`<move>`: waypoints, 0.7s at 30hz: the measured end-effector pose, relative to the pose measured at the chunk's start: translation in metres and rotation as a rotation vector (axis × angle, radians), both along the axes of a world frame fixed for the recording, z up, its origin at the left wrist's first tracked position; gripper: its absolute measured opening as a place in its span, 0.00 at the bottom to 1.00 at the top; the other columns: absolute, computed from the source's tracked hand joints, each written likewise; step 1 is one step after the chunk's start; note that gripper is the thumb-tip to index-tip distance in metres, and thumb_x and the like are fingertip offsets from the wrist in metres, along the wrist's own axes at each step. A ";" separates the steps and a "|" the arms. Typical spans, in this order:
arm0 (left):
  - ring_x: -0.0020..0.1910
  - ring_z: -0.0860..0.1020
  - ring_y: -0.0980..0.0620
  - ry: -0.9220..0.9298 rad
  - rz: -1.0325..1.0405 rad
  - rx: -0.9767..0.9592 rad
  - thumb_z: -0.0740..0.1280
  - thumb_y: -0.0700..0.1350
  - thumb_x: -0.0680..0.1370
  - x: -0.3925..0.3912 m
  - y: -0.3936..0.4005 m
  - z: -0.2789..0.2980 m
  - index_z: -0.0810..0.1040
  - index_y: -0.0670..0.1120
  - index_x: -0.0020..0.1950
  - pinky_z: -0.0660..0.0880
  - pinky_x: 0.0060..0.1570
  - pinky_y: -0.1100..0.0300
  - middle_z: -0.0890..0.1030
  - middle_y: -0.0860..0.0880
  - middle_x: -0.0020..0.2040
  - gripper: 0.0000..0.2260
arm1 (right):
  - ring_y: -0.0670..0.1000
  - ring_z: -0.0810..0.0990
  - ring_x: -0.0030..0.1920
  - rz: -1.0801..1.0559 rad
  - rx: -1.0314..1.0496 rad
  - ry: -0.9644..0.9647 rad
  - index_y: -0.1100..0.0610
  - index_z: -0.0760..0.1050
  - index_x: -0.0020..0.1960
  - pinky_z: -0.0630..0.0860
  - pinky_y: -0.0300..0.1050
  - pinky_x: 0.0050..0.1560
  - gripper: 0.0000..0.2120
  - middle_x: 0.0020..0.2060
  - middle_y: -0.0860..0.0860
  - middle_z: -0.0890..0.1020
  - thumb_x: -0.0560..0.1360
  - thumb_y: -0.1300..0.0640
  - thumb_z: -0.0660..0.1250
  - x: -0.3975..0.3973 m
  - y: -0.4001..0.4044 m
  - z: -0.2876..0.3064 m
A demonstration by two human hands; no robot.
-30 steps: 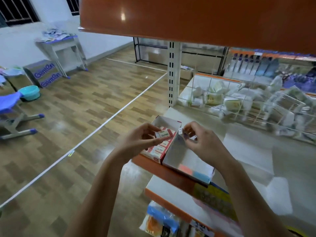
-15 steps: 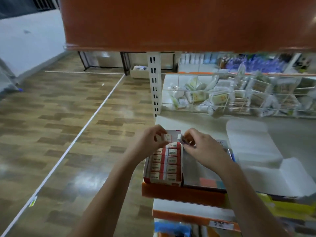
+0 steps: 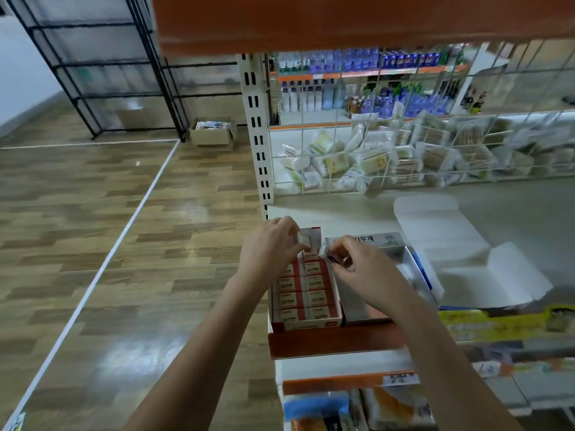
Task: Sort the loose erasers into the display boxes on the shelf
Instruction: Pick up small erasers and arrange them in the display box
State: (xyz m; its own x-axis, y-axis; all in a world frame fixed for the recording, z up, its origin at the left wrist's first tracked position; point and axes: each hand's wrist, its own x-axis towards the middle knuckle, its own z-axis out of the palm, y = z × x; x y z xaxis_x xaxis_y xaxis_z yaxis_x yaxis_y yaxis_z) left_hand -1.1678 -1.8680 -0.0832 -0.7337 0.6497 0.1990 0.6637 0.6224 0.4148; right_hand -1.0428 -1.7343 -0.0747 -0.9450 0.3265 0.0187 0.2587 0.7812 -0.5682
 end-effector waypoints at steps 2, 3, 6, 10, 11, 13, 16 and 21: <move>0.48 0.76 0.53 0.022 0.021 -0.025 0.67 0.55 0.75 -0.001 -0.002 0.000 0.76 0.47 0.54 0.76 0.47 0.54 0.79 0.51 0.51 0.14 | 0.47 0.78 0.48 -0.011 0.008 0.001 0.49 0.71 0.55 0.76 0.45 0.49 0.08 0.50 0.47 0.80 0.76 0.53 0.64 0.000 -0.002 -0.001; 0.48 0.76 0.52 0.033 0.032 -0.040 0.67 0.55 0.75 0.000 -0.002 -0.001 0.77 0.47 0.54 0.76 0.47 0.54 0.79 0.51 0.51 0.14 | 0.47 0.78 0.48 -0.014 0.008 0.000 0.49 0.71 0.55 0.76 0.43 0.49 0.08 0.50 0.47 0.80 0.76 0.53 0.64 0.000 -0.003 -0.002; 0.46 0.76 0.52 0.071 0.048 -0.081 0.66 0.54 0.76 0.000 0.003 -0.001 0.77 0.47 0.54 0.76 0.44 0.56 0.79 0.50 0.49 0.13 | 0.47 0.77 0.49 -0.014 0.010 -0.005 0.51 0.71 0.56 0.74 0.41 0.47 0.08 0.51 0.48 0.80 0.77 0.54 0.64 0.000 -0.005 -0.003; 0.45 0.76 0.52 0.125 0.058 -0.143 0.64 0.52 0.78 0.003 0.012 -0.002 0.78 0.47 0.54 0.76 0.42 0.58 0.80 0.50 0.48 0.11 | 0.48 0.77 0.50 -0.017 0.003 -0.004 0.52 0.72 0.56 0.74 0.41 0.49 0.09 0.52 0.48 0.80 0.77 0.54 0.64 0.000 -0.005 -0.003; 0.45 0.77 0.52 0.132 0.061 -0.151 0.64 0.52 0.78 0.004 0.013 -0.003 0.78 0.48 0.55 0.76 0.43 0.58 0.80 0.50 0.48 0.11 | 0.48 0.77 0.50 -0.018 -0.001 -0.004 0.52 0.72 0.56 0.74 0.41 0.49 0.09 0.52 0.48 0.80 0.77 0.54 0.64 0.000 -0.005 -0.003; 0.46 0.77 0.51 0.150 0.073 -0.165 0.63 0.52 0.79 0.005 0.016 -0.002 0.79 0.48 0.55 0.76 0.43 0.57 0.80 0.50 0.48 0.11 | 0.47 0.76 0.50 -0.019 -0.012 -0.007 0.52 0.72 0.57 0.73 0.40 0.49 0.09 0.53 0.48 0.79 0.77 0.54 0.63 0.000 -0.005 -0.004; 0.43 0.77 0.51 0.174 0.109 -0.194 0.62 0.52 0.79 0.007 0.016 -0.002 0.80 0.47 0.53 0.74 0.39 0.60 0.80 0.49 0.46 0.12 | 0.47 0.77 0.49 -0.020 -0.025 -0.004 0.51 0.72 0.56 0.73 0.40 0.49 0.08 0.53 0.47 0.80 0.77 0.53 0.63 -0.001 -0.004 -0.003; 0.36 0.76 0.52 0.158 0.146 -0.247 0.58 0.45 0.81 0.010 0.015 -0.011 0.80 0.46 0.47 0.69 0.32 0.62 0.80 0.50 0.41 0.11 | 0.47 0.78 0.49 -0.010 -0.024 -0.007 0.52 0.72 0.56 0.75 0.42 0.50 0.08 0.51 0.48 0.80 0.77 0.53 0.63 0.000 -0.003 -0.002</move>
State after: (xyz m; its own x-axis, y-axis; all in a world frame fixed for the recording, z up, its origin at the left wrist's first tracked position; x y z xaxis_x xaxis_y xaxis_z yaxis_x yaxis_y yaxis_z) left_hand -1.1583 -1.8527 -0.0946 -0.7953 0.5827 0.1672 0.6041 0.7847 0.1388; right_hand -1.0428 -1.7373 -0.0767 -0.9418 0.3361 0.0037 0.2705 0.7646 -0.5850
